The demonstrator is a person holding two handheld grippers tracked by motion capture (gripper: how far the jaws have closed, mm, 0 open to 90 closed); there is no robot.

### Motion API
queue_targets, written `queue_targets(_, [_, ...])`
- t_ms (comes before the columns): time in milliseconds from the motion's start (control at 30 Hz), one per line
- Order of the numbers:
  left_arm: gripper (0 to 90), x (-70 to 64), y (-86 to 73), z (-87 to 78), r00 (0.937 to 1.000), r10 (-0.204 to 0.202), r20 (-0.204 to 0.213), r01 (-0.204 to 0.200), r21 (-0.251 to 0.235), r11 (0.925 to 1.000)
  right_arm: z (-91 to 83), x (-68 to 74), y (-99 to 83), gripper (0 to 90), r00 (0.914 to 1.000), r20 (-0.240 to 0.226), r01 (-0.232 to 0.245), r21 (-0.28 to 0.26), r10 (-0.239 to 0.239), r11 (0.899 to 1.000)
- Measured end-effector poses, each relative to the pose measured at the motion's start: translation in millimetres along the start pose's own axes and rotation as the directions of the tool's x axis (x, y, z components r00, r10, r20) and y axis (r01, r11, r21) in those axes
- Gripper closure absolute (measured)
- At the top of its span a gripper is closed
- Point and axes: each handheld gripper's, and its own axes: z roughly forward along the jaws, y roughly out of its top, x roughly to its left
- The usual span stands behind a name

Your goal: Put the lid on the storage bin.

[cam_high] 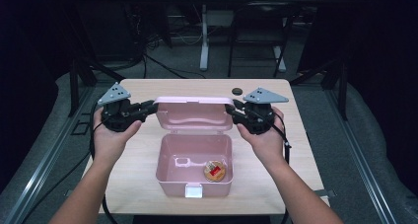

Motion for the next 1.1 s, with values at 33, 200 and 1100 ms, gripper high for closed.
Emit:
queue_targets(33, [76.6, 0.0, 0.0, 0.0, 1.0000, 0.000, 0.000, 0.000, 0.000, 1.0000, -1.0, 0.1, 0.1, 73.0, 1.0000, 0.001, 0.002, -0.001, -0.002, 1.000])
queue_targets(200, [76.4, -3.1, -2.8, -4.4, 0.9999, 0.011, 0.005, -0.011, 0.002, 0.9999, -5.2, 2.9, -0.6, 73.9, 0.9992, 0.008, 0.039, 0.003, -0.039, 0.999])
queue_targets(1100, [76.6, -10.1, -14.5, -16.1, 0.9989, 0.025, 0.039, -0.025, 0.008, 0.9997, -19.5, 10.8, -13.2, 70.7, 0.9991, -0.023, 0.035, -0.016, -0.035, 0.999])
